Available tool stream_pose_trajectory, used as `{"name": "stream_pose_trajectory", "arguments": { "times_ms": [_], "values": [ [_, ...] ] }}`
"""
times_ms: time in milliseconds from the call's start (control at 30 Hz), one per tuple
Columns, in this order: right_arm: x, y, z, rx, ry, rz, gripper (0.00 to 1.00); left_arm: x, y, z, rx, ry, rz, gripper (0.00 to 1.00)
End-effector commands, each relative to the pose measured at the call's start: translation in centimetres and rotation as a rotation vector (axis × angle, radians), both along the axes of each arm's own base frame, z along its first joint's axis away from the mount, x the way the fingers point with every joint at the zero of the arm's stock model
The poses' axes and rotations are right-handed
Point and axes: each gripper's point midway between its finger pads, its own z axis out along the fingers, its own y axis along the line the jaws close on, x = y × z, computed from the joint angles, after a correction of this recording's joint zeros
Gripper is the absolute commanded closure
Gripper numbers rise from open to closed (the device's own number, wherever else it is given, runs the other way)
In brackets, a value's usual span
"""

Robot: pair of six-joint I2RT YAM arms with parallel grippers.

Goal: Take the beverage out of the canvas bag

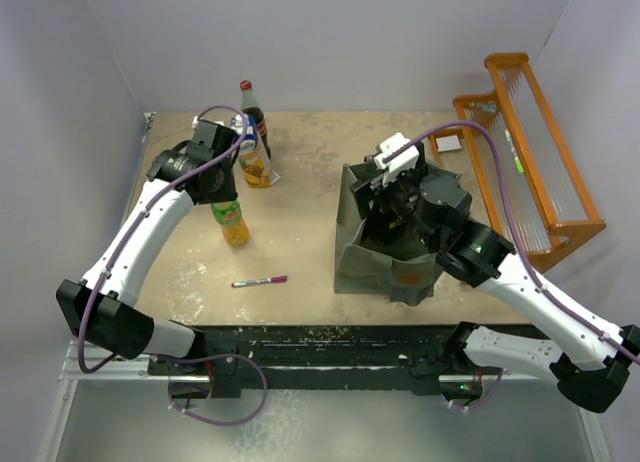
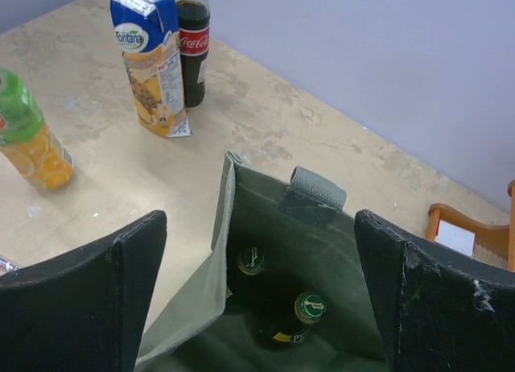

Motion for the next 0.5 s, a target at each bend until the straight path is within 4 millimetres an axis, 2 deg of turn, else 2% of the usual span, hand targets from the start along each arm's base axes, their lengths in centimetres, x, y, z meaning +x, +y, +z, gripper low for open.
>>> {"name": "stream_pose_trajectory", "arguments": {
  "times_ms": [0,200,367,467],
  "values": [
    [-0.4,0.3,0.7,0.080,-0.024,0.047,0.00,3.3,1.2,4.3,-0.016,-0.174,0.078,1.00],
    [-1.2,-0.9,-0.1,0.117,-0.004,0.036,0.00,7.1,4.3,5.2,-0.035,-0.202,0.206,1.00],
    [-1.7,-2.4,0.2,0.124,-0.013,0.006,0.00,10.3,7.2,5.3,-0.012,-0.218,0.273,1.00],
    [-1.8,-2.9,0.2,0.122,-0.012,-0.006,0.00,12.3,7.8,5.5,-0.039,-0.226,0.271,1.00]
  ]
}}
